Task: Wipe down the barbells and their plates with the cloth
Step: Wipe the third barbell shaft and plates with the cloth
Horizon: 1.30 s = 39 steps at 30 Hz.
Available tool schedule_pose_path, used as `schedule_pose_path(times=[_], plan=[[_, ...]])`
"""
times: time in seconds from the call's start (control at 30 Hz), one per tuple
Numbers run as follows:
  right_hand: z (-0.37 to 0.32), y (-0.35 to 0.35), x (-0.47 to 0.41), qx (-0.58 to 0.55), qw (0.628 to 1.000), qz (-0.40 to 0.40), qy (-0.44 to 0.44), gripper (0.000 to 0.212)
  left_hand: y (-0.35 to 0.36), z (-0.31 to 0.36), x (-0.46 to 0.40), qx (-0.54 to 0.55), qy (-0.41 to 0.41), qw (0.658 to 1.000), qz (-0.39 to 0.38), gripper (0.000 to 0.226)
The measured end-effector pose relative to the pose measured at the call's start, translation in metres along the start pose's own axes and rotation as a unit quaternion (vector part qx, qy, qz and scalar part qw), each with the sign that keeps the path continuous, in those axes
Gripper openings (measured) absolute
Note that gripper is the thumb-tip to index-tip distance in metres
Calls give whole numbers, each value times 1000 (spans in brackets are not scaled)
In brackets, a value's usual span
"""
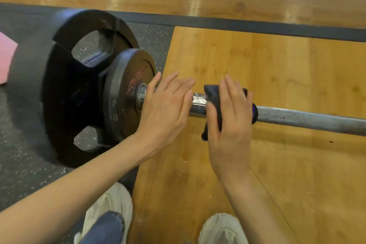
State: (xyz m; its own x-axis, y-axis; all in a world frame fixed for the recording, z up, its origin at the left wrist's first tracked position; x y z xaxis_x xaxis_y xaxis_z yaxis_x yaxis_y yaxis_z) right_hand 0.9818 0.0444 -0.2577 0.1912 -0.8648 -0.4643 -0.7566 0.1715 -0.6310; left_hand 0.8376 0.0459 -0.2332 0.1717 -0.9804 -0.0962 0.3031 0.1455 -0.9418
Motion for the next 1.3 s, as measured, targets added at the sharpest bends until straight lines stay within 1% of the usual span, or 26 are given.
schedule_pose_path(times=[0.07, 0.13, 0.17, 0.23, 0.3, 0.33, 0.5, 0.6, 0.7, 0.77, 0.83, 0.9, 0.93, 0.97, 1.03, 1.07, 1.13, 1.2, 1.3], plan=[[-1, 3, 30, 24, 999, 0, -45, 43, 0, 0, -4, -5, 3, 1000, 15, 50], [3, 4, 31, 36, 997, 1, -70, 43, 1, 1, -8, -10, 7, 1000, 27, 50], [6, 4, 18, 39, 997, 4, -68, 41, 2, 2, -10, -11, 10, 999, 32, 50], [8, 4, -15, 44, 998, 9, -36, 37, 3, 1, -15, -12, 15, 999, 37, 49], [9, 5, -39, 28, 999, 22, -1, 36, 5, 0, -20, -15, 18, 999, 39, 49], [10, 6, -40, 15, 999, 30, 1, 36, 5, 0, -22, -16, 20, 999, 39, 48], [15, 23, 25, 14, 996, 61, -71, 40, 6, 1, -34, -15, 24, 998, 49, 47], [22, 26, 4, 26, 994, 72, -81, 38, 6, 2, -42, -23, 26, 998, 52, 47], [20, 22, -28, 25, 994, 92, -58, 39, 9, 2, -52, -30, 29, 998, 53, 47], [23, 27, -26, 13, 994, 95, -51, 39, 11, 2, -61, -33, 28, 998, 52, 48], [31, 37, -10, 37, 993, 95, -65, 44, 12, 2, -70, -30, 22, 998, 51, 49], [39, 44, -2, 67, 990, 93, -88, 60, 13, 1, -78, -27, 14, 998, 48, 51], [42, 45, -6, 73, 989, 88, -95, 62, 14, 1, -82, -26, 10, 999, 43, 53], [43, 44, -14, 74, 989, 87, -97, 57, 15, 1, -87, -25, 7, 999, 35, 55], [37, 39, -39, 69, 989, 97, -85, 42, 15, 1, -96, -28, -1, 999, 16, 56], [35, 36, -54, 61, 990, 106, -69, 40, 15, 0, -100, -31, -6, 999, 6, 57], [30, 34, -76, 34, 992, 123, -20, 40, 17, 0, -109, -43, -12, 999, -12, 60], [29, 36, -77, 9, 993, 118, 15, 40, 19, -1, -117, -48, -17, 998, -29, 63], [31, 44, -43, 35, 996, 86, -3, 42, 20, -2, -124, -41, -26, 998, -40, 64]])
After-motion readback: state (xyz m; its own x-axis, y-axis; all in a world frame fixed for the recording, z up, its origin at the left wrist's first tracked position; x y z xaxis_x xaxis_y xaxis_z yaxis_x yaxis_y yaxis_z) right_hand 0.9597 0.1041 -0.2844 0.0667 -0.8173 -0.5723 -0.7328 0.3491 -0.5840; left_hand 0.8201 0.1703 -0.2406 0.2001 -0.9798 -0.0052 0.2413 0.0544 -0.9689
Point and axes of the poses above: each hand's wrist, its own x-axis away from the middle knuckle, its own y-axis out of the palm, z = x × y, the point moved 4 cm from there along -x, towards the middle knuckle, and after that the axes turned 7 degrees about -y, right-handed, at the moved point
